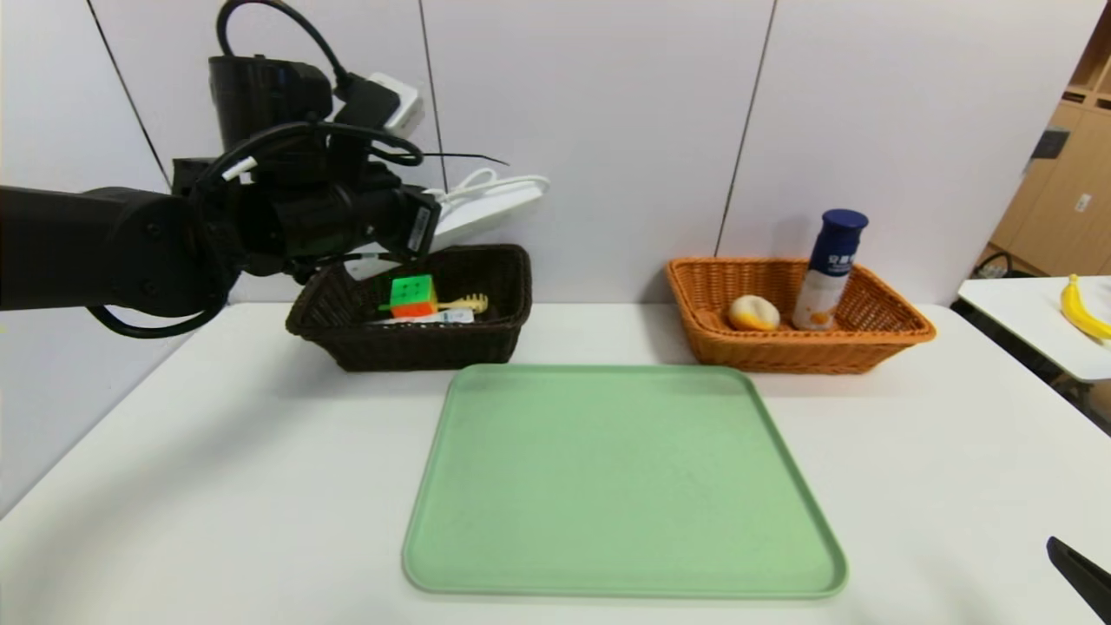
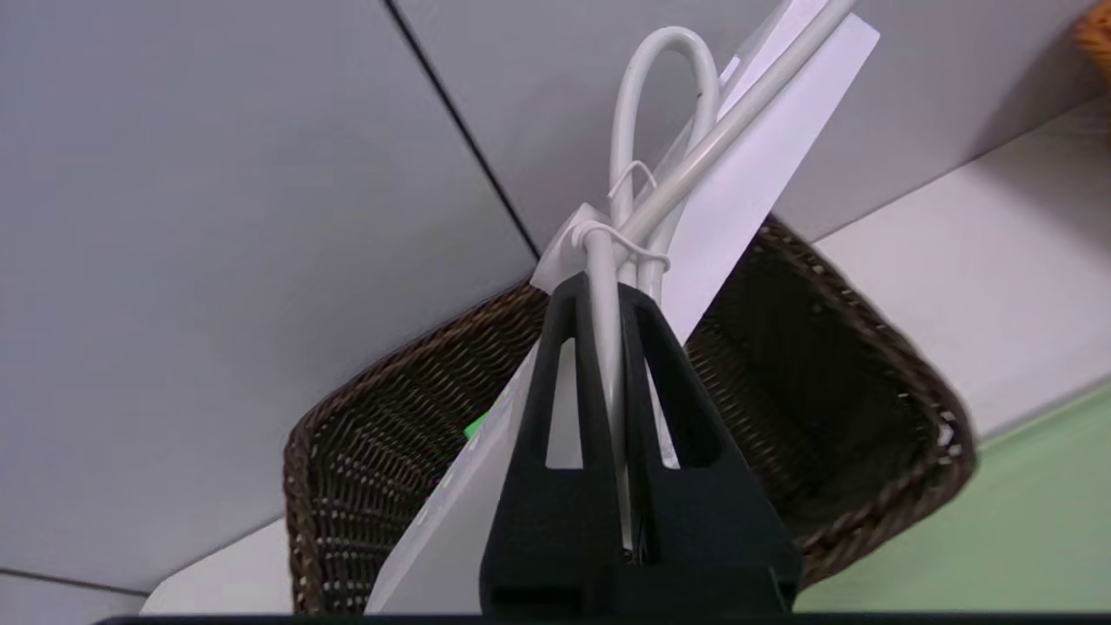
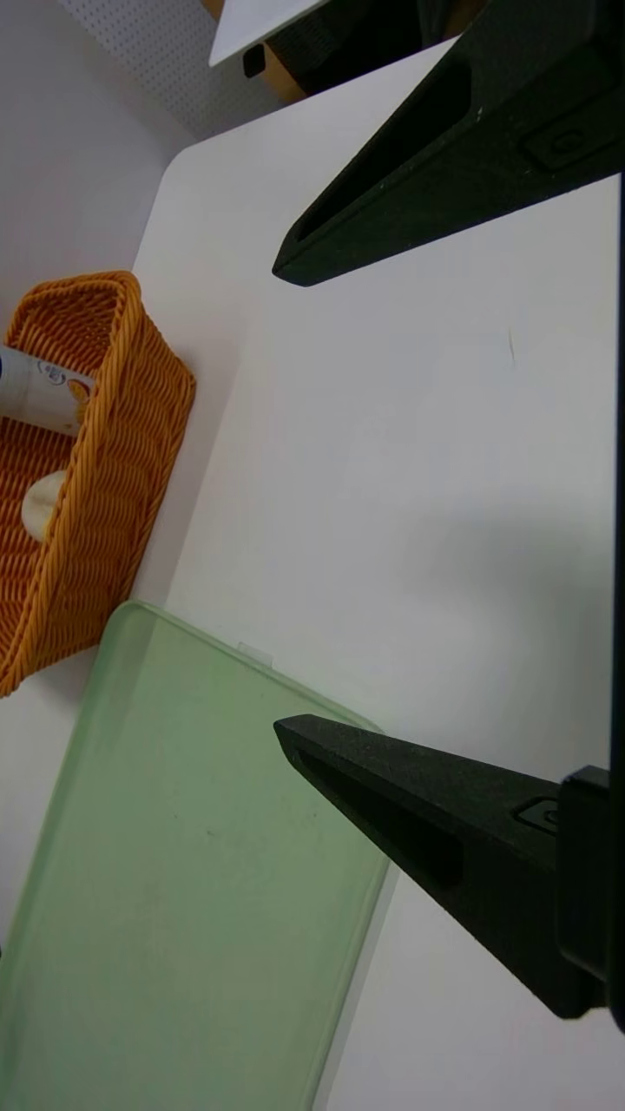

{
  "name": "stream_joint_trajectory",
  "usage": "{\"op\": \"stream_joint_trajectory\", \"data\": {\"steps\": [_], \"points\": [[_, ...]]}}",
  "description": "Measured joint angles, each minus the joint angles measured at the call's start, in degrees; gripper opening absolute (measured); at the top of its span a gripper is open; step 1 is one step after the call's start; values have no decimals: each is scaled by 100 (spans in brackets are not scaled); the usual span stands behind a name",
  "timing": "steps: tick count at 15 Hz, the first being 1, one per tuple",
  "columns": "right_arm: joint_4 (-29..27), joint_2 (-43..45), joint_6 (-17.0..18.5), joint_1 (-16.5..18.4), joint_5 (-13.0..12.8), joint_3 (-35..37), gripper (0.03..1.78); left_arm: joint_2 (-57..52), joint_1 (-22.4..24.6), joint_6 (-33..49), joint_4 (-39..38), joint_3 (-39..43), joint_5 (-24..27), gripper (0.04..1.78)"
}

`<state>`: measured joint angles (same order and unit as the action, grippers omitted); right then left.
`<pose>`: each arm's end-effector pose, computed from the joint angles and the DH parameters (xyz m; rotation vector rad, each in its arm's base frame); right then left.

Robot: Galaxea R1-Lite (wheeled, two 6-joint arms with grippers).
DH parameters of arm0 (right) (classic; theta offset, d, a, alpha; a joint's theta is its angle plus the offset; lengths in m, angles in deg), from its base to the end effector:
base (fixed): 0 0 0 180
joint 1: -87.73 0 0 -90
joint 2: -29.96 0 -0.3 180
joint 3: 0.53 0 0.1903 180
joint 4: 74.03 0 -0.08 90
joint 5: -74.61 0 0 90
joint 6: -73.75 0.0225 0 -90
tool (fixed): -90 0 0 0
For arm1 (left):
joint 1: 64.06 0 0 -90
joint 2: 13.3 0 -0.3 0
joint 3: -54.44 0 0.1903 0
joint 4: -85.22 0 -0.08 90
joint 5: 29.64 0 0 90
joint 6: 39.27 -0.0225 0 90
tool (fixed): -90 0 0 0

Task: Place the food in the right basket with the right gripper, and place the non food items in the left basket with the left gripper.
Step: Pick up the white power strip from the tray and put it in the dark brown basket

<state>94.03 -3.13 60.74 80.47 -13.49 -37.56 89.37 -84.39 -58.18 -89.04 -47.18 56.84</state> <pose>0.0396 0.0058 0.1626 -0.2327 0.1209 0.1748 0.3360 -0.1230 0.2771 0.3519 0.0670 -0.3098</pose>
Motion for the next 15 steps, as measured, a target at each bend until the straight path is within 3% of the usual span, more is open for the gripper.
{"op": "stream_joint_trajectory", "data": {"steps": [4,15], "points": [[0,-13,-24,-1,0,-2,171,78,490,201,-37,323,205,11],[0,5,-24,0,-59,-22,171,384,601,308,-249,606,388,11]]}}
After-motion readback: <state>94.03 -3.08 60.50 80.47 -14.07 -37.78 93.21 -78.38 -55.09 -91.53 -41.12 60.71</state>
